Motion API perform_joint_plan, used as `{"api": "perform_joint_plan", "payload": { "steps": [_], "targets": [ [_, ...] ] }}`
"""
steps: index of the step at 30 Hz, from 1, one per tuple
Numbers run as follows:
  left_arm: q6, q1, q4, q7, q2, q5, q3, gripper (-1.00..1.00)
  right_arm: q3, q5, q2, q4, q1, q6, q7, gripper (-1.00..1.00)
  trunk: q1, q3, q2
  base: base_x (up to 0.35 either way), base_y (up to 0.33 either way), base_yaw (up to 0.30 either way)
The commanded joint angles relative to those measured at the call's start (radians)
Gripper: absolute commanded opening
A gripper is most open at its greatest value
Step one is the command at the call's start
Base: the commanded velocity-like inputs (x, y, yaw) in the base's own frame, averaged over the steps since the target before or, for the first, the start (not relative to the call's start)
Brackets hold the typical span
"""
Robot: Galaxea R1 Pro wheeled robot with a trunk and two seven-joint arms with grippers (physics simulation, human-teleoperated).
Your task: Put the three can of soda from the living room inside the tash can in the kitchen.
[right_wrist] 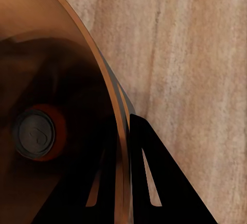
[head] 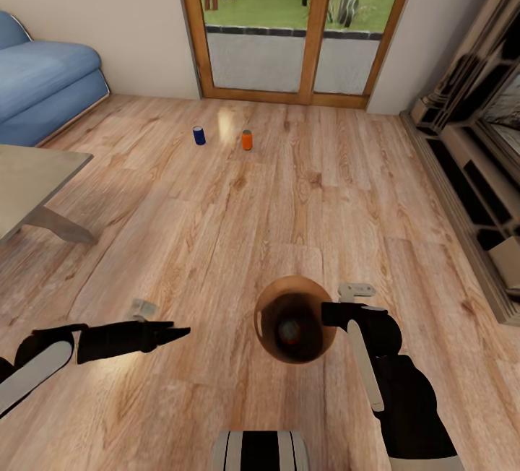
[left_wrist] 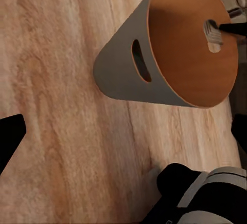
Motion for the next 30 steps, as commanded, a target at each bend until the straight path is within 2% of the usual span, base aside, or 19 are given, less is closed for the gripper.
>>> {"api": "perform_joint_plan", "payload": {
  "steps": [1,4,7,10,30],
  "targets": [
    [-0.003,0.0,0.002,0.002,-0.013,-0.021,-0.001,1.0,0.0,-0.013,0.0,0.0,0.0,0.0,0.004,-1.0,0.0,0.0,0.0,0.0,0.0,0.0],
    [-0.011,0.0,0.005,0.005,-0.042,-0.049,-0.003,1.0,0.0,-0.013,0.0,0.0,0.0,0.0,0.003,-1.0,0.0,0.0,0.0,0.0,0.0,0.0],
    [-0.04,0.0,0.007,0.005,-0.072,-0.057,-0.003,1.0,0.001,-0.012,0.0,0.0,0.0,0.0,0.001,-1.0,0.0,0.0,0.0,0.0,0.0,0.0],
    [-0.04,0.0,0.005,0.001,-0.087,-0.059,-0.002,1.0,0.0,-0.011,0.0,0.0,0.0,0.0,0.0,-1.0,0.0,0.0,0.0,0.0,0.0,0.0],
    [-0.029,0.0,-0.003,-0.006,-0.089,-0.058,-0.004,1.0,0.0,-0.012,0.0,-0.001,0.0,0.0,0.002,-1.0,0.0,0.005,0.0,0.0,0.0,0.0]
  ]
}}
